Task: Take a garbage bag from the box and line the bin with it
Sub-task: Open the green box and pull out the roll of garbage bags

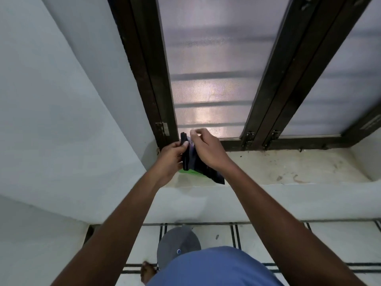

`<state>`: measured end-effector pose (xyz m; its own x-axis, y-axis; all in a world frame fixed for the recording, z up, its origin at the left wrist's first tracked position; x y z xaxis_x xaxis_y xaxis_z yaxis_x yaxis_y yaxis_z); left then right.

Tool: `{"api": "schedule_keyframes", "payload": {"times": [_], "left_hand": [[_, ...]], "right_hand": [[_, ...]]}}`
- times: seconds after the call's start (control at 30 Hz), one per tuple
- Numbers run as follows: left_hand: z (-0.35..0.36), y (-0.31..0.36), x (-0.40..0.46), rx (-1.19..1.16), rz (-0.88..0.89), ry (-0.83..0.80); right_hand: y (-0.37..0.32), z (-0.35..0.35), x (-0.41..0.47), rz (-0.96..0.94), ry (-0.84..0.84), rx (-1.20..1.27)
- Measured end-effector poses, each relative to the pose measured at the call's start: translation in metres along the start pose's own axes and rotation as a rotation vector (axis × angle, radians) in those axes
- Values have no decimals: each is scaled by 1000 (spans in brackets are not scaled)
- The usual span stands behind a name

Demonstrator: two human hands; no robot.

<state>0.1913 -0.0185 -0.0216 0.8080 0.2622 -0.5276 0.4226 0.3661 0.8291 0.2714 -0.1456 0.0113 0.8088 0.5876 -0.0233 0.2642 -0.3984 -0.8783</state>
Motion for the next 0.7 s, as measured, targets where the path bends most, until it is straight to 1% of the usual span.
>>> {"api": "schedule_keyframes", "payload": {"times": [0.1, 0.17, 0.3, 0.43, 0.57, 0.63, 0.7], "left_hand": [[2, 3, -7, -119, -79, -59], [2, 6, -12, -107, -83, -104], [-4, 8, -18, -49, -51, -155], [-16, 10, -19, -127, -58, -147], [-28, 8, -19, -225, -87, -64], [-33, 9, -17, -239, -63, -57], [-35, 9, -15, -176, -32, -46]], "right_hand": [[4, -6, 5, -1, 33, 4], [6, -9, 6, 4, 29, 21], [6, -20, 8, -19, 19, -95], [15, -41, 6, 20, 34, -180], [23, -57, 4, 58, 14, -266], [27, -64, 6, 73, -6, -388], [28, -71, 8, 70, -5, -644]]}}
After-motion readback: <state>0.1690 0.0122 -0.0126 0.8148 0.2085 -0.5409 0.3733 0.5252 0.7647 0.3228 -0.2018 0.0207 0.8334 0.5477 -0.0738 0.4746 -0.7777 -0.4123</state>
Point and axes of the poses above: each hand's wrist, its own x-axis towards the middle knuckle, its own z-axis out of the palm, y = z × x, the point moved 4 cm from there along x, towards the middle knuckle, and after that the axes turned 7 degrees about -z, right-handed, at the moved point
